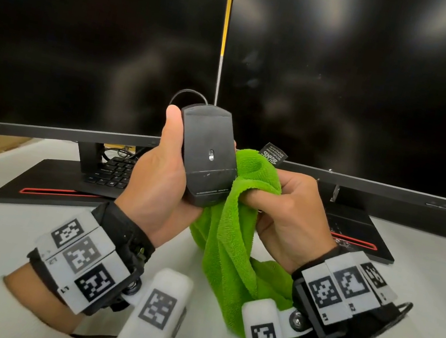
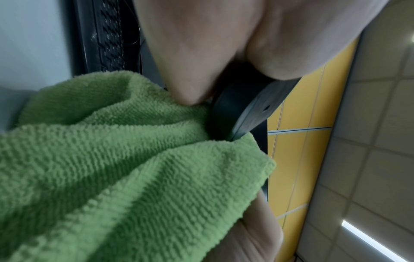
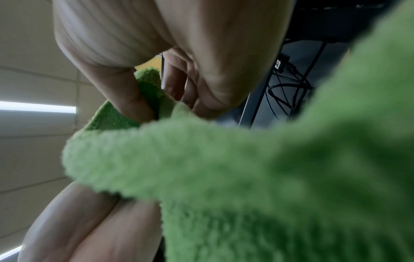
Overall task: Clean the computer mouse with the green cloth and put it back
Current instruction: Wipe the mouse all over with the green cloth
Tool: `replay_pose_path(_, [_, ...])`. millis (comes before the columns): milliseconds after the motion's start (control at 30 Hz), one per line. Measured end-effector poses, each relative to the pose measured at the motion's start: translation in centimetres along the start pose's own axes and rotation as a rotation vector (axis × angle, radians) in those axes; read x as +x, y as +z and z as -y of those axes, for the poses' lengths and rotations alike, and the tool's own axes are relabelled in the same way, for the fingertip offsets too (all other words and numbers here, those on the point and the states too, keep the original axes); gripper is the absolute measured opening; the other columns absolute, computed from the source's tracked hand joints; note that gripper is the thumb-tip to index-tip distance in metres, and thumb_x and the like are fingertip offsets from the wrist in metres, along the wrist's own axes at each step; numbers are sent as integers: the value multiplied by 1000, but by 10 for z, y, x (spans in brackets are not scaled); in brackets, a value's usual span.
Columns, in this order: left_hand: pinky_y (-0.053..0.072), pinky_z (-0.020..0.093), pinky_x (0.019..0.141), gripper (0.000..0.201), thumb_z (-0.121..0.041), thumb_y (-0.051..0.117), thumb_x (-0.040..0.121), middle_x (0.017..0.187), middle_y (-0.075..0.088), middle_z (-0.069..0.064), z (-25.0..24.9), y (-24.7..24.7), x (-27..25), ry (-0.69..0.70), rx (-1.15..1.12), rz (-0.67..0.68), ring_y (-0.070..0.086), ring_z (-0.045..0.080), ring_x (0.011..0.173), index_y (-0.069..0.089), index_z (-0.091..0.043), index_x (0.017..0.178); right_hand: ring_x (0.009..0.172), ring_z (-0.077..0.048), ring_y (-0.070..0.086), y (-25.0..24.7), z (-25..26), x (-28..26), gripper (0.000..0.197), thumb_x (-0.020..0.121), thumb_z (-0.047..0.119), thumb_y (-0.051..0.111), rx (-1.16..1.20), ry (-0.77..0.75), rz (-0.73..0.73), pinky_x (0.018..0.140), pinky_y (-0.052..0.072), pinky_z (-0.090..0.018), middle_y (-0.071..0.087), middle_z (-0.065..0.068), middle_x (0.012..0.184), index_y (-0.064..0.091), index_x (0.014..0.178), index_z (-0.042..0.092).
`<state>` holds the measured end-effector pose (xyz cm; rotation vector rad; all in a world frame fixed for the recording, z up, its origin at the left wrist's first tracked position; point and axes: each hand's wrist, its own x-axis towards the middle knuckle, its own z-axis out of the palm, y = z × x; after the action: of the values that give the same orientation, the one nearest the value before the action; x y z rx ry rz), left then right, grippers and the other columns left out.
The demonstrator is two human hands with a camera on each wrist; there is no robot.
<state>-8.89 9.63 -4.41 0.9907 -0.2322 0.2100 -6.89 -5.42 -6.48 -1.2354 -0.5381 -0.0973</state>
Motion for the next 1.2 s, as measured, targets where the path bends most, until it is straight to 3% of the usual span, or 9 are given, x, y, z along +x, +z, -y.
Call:
replay_pose_path(67, [65, 40, 82, 69, -65, 32, 103, 105, 80, 13, 0, 0, 0, -1, 13, 1, 79, 26, 93, 74, -12, 117, 81, -38, 72, 0, 0, 0, 28, 68, -6, 69, 3, 9, -3, 75, 63, -47, 74, -30, 92, 73, 95, -14])
replay_pose_path(200, [63, 43, 91, 70, -65, 31, 104, 105, 79, 14, 1, 0, -2, 8, 42, 20, 77, 27, 97, 75, -11, 114, 91, -54, 71, 2, 1, -1, 32, 67, -6, 69, -33, 18, -47, 85, 60, -62, 68, -45, 101, 71, 96, -19])
replay_pose_path(333, [63, 43, 93, 71, -64, 30, 104, 103, 79, 15, 2, 2, -5, 7, 48, 44, 77, 27, 96, 76, -10, 110, 95, -66, 62, 3, 2, -2, 34, 64, -4, 71, -88, 43, -82, 83, 54, -74, 63, -50, 99, 68, 93, -22])
replay_pose_path(567, [64, 41, 90, 75, -64, 31, 105, 108, 76, 17, 2, 1, -3, -20, 20, 46, 75, 29, 99, 70, -4, 126, 77, -45, 74, 2, 2, 1, 21, 63, 0, 75, -148, 30, -101, 75, 59, -67, 72, -39, 88, 75, 81, -12])
replay_pose_path(667, [64, 41, 89, 74, -64, 29, 104, 102, 78, 15, 2, -1, -3, -27, 32, 64, 76, 27, 95, 73, -6, 116, 73, -41, 73, 1, 2, 0, 16, 64, 2, 76, -184, 24, -96, 71, 61, -61, 75, -32, 81, 76, 76, -8])
replay_pose_path(767, [63, 43, 91, 72, -64, 31, 104, 102, 79, 16, 3, -1, -4, -34, 37, 63, 77, 28, 94, 77, -8, 106, 69, -38, 71, 2, 4, -1, 20, 64, 5, 76, -218, 14, -105, 67, 60, -63, 72, -37, 81, 73, 76, -12])
replay_pose_path(933, [58, 49, 101, 72, -65, 30, 104, 130, 71, 25, 4, 0, -5, -97, 54, 72, 67, 39, 123, 74, -9, 115, 64, -35, 71, 0, 3, 0, 25, 65, 8, 78, -245, 9, -134, 62, 60, -63, 71, -35, 78, 72, 78, -12])
replay_pose_path(1033, [54, 53, 107, 73, -65, 32, 104, 135, 68, 27, 4, -1, -4, -102, 62, 68, 63, 42, 130, 69, -7, 128, 62, -33, 69, 0, 3, 1, 24, 68, 9, 78, -234, -5, -145, 59, 60, -58, 69, -37, 76, 69, 74, -13])
replay_pose_path(1200, [63, 43, 91, 70, -64, 31, 104, 122, 76, 20, -1, -6, 0, -74, 87, 63, 74, 34, 113, 71, -10, 126, 65, -31, 69, 1, 6, -1, 15, 89, -2, 69, -110, 55, -94, 62, 62, -44, 70, -28, 73, 68, 87, -16])
